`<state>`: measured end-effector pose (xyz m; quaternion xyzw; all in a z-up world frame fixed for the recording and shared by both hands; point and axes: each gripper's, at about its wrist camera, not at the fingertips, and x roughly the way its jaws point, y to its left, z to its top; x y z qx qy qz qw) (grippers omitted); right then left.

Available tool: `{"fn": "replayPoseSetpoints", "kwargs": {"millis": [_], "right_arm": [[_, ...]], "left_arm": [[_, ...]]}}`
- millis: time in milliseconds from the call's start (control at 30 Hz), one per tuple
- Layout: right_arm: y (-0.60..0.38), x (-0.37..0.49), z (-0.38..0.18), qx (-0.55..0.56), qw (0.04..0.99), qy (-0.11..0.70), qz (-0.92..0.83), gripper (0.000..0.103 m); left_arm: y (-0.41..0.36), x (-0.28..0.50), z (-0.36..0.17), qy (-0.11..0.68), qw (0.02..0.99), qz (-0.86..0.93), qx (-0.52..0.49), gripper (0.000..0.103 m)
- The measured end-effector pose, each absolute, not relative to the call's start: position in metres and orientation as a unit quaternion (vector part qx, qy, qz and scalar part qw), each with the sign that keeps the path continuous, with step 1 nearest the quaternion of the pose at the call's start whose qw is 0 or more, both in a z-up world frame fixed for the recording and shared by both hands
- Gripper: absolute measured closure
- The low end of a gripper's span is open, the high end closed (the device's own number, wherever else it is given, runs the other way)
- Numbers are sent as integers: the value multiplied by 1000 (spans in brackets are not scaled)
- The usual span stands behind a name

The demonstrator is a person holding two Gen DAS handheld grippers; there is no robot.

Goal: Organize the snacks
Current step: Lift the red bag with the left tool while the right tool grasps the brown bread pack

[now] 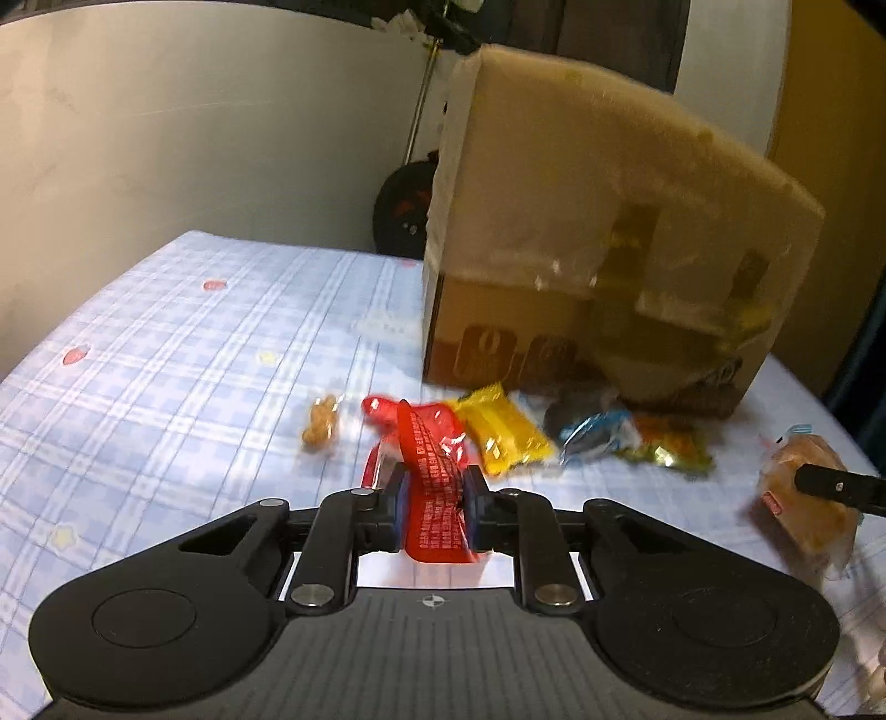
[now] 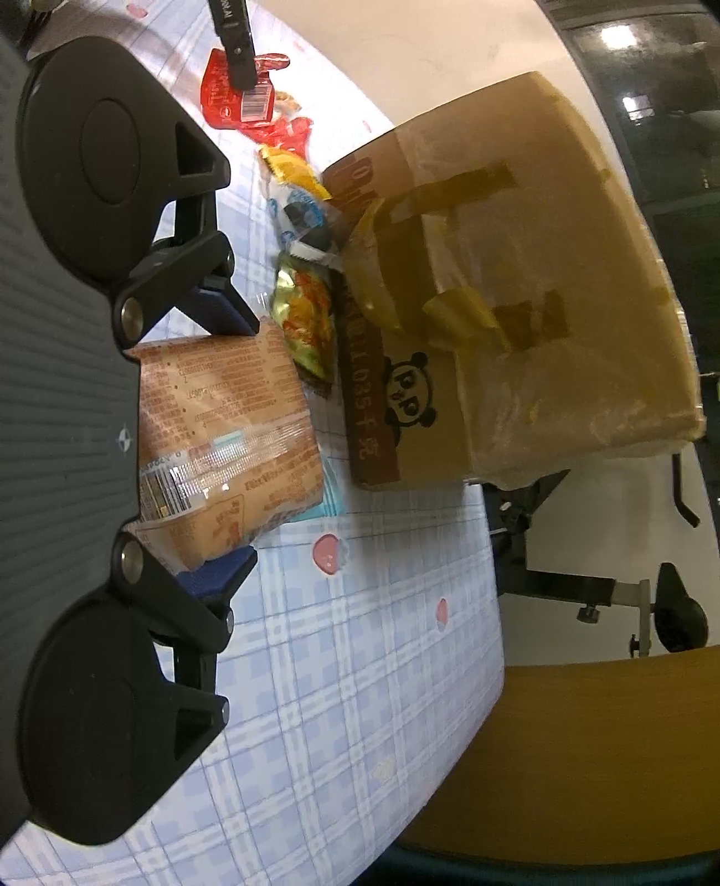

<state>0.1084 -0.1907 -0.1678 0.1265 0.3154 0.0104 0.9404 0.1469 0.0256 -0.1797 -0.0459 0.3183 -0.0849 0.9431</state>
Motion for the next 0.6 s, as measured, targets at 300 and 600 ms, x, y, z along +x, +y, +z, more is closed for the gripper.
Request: {"fn": "replayPoseSetpoints", "kwargs": {"millis": [300, 600], "right_arm": [[-187, 104, -158, 120, 945, 303, 21, 21], [-192, 102, -148, 130, 948, 291, 16, 21]], "left_arm": [[21, 145, -186, 329, 939, -90, -42, 82], [28, 145, -160, 298, 948, -96, -63, 83]]}}
